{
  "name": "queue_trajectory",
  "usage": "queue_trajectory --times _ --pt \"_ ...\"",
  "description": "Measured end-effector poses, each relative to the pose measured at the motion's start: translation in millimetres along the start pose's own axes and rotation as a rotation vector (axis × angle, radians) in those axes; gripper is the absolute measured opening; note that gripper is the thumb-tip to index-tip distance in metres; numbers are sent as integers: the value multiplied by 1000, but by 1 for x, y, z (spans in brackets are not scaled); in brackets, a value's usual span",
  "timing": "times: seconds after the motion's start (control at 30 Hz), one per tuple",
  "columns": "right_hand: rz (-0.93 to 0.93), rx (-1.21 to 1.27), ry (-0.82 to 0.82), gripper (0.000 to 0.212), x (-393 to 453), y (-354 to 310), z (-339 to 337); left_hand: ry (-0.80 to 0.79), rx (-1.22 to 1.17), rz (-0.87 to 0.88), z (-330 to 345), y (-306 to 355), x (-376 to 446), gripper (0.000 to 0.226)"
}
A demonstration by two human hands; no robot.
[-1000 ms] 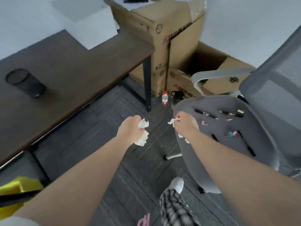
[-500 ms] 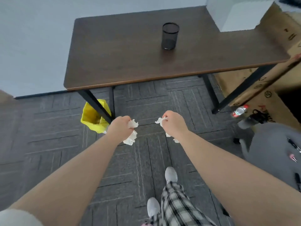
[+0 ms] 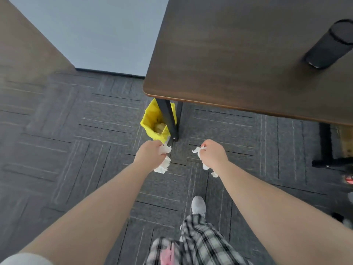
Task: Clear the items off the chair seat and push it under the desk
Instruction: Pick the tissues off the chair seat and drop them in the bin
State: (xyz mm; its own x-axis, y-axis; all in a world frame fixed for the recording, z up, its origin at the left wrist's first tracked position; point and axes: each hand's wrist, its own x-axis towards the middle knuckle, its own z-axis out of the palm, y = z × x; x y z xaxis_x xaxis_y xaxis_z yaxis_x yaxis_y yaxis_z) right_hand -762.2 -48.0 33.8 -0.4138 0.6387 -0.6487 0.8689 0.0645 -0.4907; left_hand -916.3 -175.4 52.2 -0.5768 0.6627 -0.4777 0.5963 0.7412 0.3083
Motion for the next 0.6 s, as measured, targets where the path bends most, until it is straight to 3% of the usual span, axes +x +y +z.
queue_trajectory --times 0.37,0.6 --pt "-46 -189 -103 19 105 -133 90 -70 -172 -174 -40 -120 116 25" --pt "149 34 -23 26 204 -189 165 -157 -292 -173 -35 -183 240 37"
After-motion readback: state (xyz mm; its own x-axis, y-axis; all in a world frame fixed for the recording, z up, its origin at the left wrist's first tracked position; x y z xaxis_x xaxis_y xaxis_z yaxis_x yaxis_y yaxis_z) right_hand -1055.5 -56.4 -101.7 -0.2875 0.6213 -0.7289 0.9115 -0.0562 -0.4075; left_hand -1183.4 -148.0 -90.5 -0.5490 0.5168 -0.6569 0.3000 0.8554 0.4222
